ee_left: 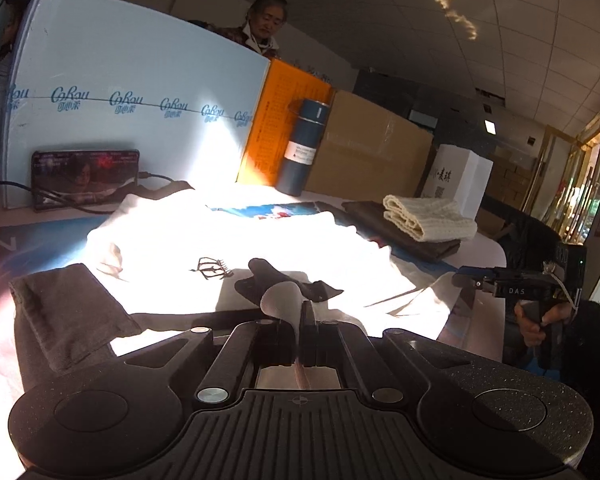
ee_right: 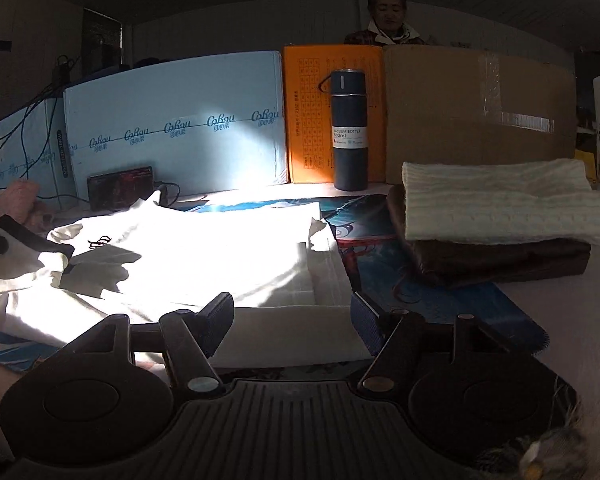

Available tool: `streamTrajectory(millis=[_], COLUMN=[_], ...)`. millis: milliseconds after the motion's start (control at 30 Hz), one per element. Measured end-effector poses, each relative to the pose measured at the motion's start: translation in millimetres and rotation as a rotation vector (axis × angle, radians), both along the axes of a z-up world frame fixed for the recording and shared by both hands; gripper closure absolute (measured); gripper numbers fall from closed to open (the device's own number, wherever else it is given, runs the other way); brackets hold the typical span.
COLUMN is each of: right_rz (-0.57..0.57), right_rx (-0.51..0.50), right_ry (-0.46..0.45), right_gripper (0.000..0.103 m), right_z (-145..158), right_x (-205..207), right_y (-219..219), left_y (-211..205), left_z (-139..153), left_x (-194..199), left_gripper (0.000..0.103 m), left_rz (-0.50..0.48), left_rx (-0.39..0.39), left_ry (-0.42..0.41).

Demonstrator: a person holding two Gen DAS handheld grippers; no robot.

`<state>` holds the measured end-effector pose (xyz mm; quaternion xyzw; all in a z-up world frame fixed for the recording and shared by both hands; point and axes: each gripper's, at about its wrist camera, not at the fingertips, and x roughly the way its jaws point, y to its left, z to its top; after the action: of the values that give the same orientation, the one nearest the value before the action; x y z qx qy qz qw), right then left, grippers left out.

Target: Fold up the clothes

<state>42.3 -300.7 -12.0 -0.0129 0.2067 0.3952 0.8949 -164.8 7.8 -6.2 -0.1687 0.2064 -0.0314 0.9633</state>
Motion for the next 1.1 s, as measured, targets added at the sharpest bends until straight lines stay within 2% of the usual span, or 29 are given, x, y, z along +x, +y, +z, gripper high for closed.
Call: streamTrajectory(millis=[133,200,233,267,300,333,367,433,467,500,600,667,767,867,933,967,1000,1033,1067,1100], right_rz=[-0.052,-0.043,-0.032,-0.027,-0.031,-0.037,-0.043,-0.046,-0.044,-0.042,-0.048,-0.054,-0.063,-0.07,-0.087,-0.109,-0.144,-0.18,-0.206,-0.222], right_rx=[0.067,0.072,0.071,0.068,0.061,0.052,0.046,0.049,0.054,0.059,0.083,0.097,0.095,0.033,-0.035,-0.061,-0.077,-0.094,-0.094,-0.076], right_ry=[0.122,0.133,0.128,0.12,0.112,0.103,0.096,0.083,0.071,0.056,0.016,-0.007,-0.023,-0.019,-0.011,-0.01,-0.011,-0.013,-0.021,-0.037], right_gripper=[0.041,0.048,0.058,0.066,0.071,0.081,0.085,0.088,0.089,0.09,0.092,0.092,0.092,0.092,0.091,0.089,0.085,0.071,0.055,0.05], right_z=[-7.9,-9.8,-9.7,-9.1,-8.5,-7.7,-6.8,-4.6,-3.0,-1.4,6.4,11.8,17.5,13.9,8.2,6.4,5.6,4.9,6.7,11.4], right_x=[24.7,26.4,25.4,24.5,24.0,23.6,23.2,21.6,20.1,18.6,19.3,21.9,31.8,40.5,44.2,44.9,44.4,43.9,40.6,34.1], right_y=[-4.7,-5.3,-5.0,-4.5,-4.0,-3.2,-2.6,-2.7,-2.2,-1.4,2.8,7.0,19.6,37.5,48.4,51.7,52.6,53.5,53.7,53.0], left_y=[20.9,29.9,33.2,35.6,36.1,34.8,33.5,30.5,28.2,26.1,22.9,24.2,31.6,37.4,39.0,40.4,41.8,43.8,46.4,48.5], left_z=[-14.1,-20.2,-22.4,-23.8,-24.3,-23.9,-23.5,-22.3,-20.2,-16.8,-0.9,9.0,14.2,8.8,3.9,3.1,2.3,3.2,5.9,9.4], left_x=[10.2,14.1,16.0,17.9,19.9,22.3,24.6,28.5,29.1,28.6,23.5,22.5,27.3,41.1,48.7,48.5,48.2,43.9,35.4,23.8], left_gripper=[0.102,0.098,0.095,0.085,0.07,0.064,0.061,0.066,0.092,0.103,0.103,0.103,0.103,0.102,0.095,0.088,0.076,0.069,0.052,0.038], left_rz=[0.022,0.02,0.015,0.009,0.002,-0.004,-0.011,-0.026,-0.038,-0.046,-0.062,-0.048,-0.022,-0.01,0.003,0.023,0.043,0.065,0.088,0.11], left_rx=[-0.148,-0.225,-0.257,-0.281,-0.288,-0.278,-0.267,-0.243,-0.214,-0.18,-0.093,-0.052,-0.016,0.03,0.071,0.088,0.106,0.116,0.118,0.123], left_ry=[0.062,0.083,0.09,0.091,0.092,0.093,0.093,0.088,0.075,0.055,-0.035,-0.067,-0.065,0.014,0.083,0.103,0.124,0.122,0.099,0.07])
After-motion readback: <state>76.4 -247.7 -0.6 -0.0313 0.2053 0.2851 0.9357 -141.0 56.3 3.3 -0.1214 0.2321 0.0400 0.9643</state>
